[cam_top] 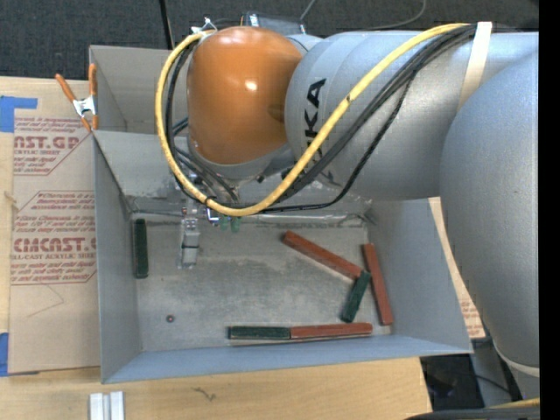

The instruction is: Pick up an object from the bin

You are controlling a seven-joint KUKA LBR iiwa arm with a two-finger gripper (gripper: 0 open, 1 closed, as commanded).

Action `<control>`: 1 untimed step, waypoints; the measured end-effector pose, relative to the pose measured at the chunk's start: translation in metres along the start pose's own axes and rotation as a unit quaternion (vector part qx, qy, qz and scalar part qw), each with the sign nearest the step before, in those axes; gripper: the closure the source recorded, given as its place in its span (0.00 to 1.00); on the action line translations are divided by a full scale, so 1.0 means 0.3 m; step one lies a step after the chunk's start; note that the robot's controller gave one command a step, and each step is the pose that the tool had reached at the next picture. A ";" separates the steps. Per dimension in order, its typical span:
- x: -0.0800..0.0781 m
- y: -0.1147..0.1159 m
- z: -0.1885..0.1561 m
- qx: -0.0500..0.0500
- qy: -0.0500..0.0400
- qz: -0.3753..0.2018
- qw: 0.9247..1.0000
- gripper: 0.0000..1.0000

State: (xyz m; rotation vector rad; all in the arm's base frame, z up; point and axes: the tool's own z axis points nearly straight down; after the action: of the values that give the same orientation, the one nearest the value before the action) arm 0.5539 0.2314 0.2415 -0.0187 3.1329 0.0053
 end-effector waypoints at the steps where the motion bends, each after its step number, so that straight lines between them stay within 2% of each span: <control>1: 0.034 -0.313 0.588 0.003 0.007 0.015 1.000 0.00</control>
Offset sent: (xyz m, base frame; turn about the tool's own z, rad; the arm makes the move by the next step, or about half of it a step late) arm -0.0057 -0.0909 -0.1715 0.0277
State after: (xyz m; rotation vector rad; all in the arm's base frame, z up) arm 0.5463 0.1381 0.0648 0.0291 3.1478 -0.0038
